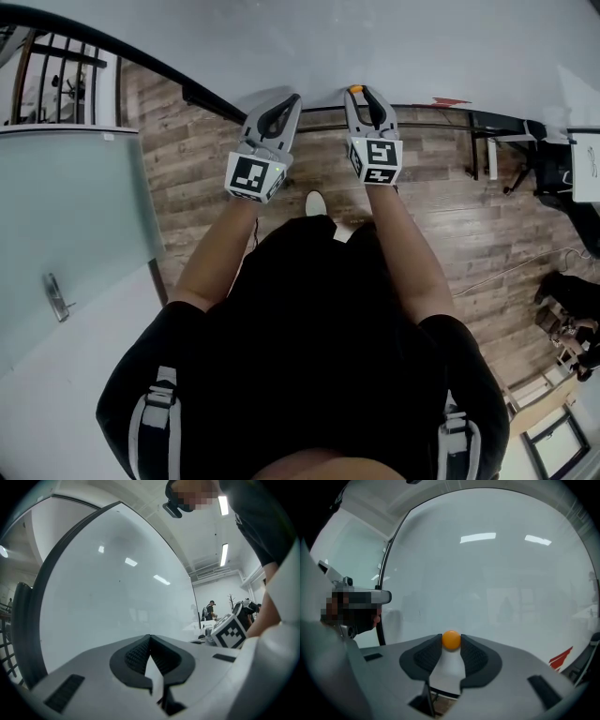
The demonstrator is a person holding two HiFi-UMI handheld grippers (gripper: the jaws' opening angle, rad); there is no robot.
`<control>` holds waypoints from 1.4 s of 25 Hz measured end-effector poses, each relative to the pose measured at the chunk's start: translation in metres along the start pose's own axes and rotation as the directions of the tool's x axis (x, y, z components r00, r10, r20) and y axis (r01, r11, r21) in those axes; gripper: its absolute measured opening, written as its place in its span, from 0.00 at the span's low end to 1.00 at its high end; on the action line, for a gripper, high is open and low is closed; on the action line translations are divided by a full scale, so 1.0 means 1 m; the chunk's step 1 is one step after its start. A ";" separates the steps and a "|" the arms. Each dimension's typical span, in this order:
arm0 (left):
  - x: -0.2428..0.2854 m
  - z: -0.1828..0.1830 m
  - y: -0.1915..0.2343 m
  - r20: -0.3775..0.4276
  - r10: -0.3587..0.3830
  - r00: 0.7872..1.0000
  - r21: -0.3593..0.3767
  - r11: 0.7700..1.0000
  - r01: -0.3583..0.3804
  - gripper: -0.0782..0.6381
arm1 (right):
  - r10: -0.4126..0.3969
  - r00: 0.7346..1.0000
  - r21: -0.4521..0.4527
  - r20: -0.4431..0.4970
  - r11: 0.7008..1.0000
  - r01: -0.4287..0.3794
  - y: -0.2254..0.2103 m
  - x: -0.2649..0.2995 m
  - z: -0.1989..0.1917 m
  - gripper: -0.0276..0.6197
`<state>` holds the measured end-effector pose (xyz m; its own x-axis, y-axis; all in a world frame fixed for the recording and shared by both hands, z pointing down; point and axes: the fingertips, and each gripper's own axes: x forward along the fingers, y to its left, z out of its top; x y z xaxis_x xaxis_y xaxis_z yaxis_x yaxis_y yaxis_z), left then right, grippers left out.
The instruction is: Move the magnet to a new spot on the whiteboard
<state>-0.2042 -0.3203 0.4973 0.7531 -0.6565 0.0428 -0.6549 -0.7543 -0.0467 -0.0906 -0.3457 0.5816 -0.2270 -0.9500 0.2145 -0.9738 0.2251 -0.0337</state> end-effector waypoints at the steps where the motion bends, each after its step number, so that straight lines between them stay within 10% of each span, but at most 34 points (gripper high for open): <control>1: 0.000 -0.001 0.000 0.002 0.001 1.000 -0.003 1.000 -0.001 0.12 | -0.004 1.000 -0.006 -0.001 1.000 0.004 -0.001 0.000 0.000 0.23; 16: 0.002 -0.004 -0.003 0.003 0.021 1.000 -0.017 1.000 -0.021 0.12 | -0.098 0.994 -0.073 -0.056 0.993 0.094 -0.001 0.002 -0.001 0.23; 35: 0.002 0.013 -0.020 -0.011 0.000 1.000 -0.047 0.999 0.000 0.12 | 0.006 1.000 -0.037 -0.024 0.999 -0.007 -0.010 -0.038 0.034 0.28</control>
<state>-0.1888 -0.3063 0.4857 0.7524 -0.6564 0.0539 -0.6574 -0.7535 -0.0002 -0.0727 -0.3196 0.5402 -0.2327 -0.9431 0.2374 -0.9708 0.2399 0.0013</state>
